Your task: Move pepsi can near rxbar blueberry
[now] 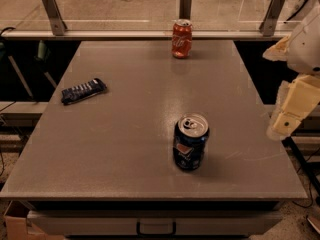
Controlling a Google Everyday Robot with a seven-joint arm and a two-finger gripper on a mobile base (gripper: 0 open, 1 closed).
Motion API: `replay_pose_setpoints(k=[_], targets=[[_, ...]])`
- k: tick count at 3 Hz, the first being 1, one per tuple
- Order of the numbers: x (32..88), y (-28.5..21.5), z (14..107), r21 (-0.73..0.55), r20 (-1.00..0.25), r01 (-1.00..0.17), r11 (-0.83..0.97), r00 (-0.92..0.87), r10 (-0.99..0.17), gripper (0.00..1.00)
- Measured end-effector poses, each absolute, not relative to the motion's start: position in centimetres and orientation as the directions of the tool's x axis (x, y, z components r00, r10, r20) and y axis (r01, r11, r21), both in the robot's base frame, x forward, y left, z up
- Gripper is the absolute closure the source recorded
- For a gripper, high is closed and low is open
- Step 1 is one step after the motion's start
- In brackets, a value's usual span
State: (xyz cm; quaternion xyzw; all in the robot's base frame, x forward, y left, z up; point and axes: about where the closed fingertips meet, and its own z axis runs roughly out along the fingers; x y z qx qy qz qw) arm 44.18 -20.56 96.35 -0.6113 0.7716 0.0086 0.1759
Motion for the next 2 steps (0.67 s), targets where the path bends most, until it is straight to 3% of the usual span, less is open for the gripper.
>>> replay_pose_setpoints(k=[2], targets=[[41.7,-12.5,91.7,-0.035,-0.561,-0.995,0.097,-0.061,-0.826,0.00]])
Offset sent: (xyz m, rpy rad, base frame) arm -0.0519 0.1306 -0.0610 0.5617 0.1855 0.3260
